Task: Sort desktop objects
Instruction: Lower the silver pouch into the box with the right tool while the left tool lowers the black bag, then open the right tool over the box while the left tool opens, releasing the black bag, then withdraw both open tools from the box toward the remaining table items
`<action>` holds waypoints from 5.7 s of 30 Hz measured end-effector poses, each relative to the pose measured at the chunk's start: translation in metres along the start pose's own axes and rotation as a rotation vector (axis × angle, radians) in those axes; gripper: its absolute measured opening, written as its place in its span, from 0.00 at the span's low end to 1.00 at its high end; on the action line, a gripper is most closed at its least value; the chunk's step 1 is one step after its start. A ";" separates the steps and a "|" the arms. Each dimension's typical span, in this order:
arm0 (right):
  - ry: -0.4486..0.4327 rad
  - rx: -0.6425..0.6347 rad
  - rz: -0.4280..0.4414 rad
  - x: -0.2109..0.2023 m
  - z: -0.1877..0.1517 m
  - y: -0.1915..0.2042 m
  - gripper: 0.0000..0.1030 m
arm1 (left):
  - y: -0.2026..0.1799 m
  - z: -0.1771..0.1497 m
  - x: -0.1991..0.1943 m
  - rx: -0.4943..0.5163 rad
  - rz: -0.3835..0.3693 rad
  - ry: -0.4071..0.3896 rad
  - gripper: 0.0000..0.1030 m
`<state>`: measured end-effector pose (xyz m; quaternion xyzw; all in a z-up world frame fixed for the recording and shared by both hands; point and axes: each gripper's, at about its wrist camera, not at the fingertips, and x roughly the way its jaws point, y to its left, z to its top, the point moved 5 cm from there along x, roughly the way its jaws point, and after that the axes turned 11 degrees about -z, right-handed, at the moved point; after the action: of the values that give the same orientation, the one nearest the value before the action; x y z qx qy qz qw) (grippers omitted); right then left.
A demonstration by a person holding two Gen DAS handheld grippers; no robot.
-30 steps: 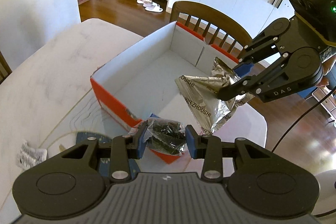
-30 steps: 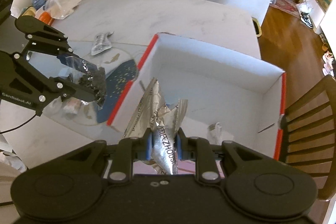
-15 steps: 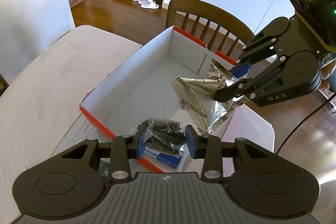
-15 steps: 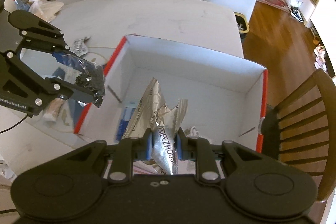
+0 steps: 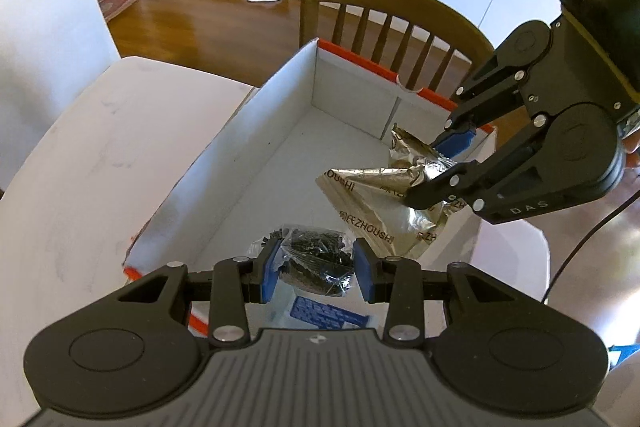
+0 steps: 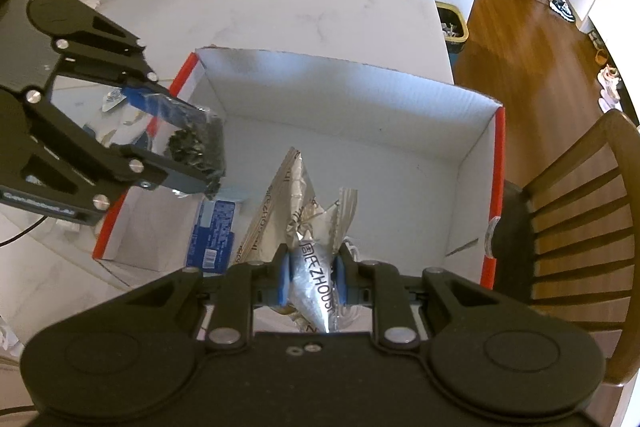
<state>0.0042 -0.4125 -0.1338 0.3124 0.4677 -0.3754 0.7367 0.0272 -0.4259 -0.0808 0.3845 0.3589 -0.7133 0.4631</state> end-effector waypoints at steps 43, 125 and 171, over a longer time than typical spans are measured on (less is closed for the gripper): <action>0.124 0.199 0.110 0.079 -0.011 0.005 0.19 | 0.049 0.000 0.112 -0.049 -0.042 0.248 0.36; -0.014 -0.124 0.079 -0.028 -0.017 0.099 0.62 | -0.013 -0.123 -0.068 -0.198 0.077 -0.040 0.53; 0.051 -0.375 0.135 0.004 -0.044 0.302 0.83 | 0.068 -0.351 -0.141 -0.538 0.321 -0.090 0.99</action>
<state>0.2407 -0.2195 -0.1205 0.2095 0.5259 -0.2235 0.7935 0.2055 -0.0880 -0.1240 0.2680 0.4484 -0.5270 0.6703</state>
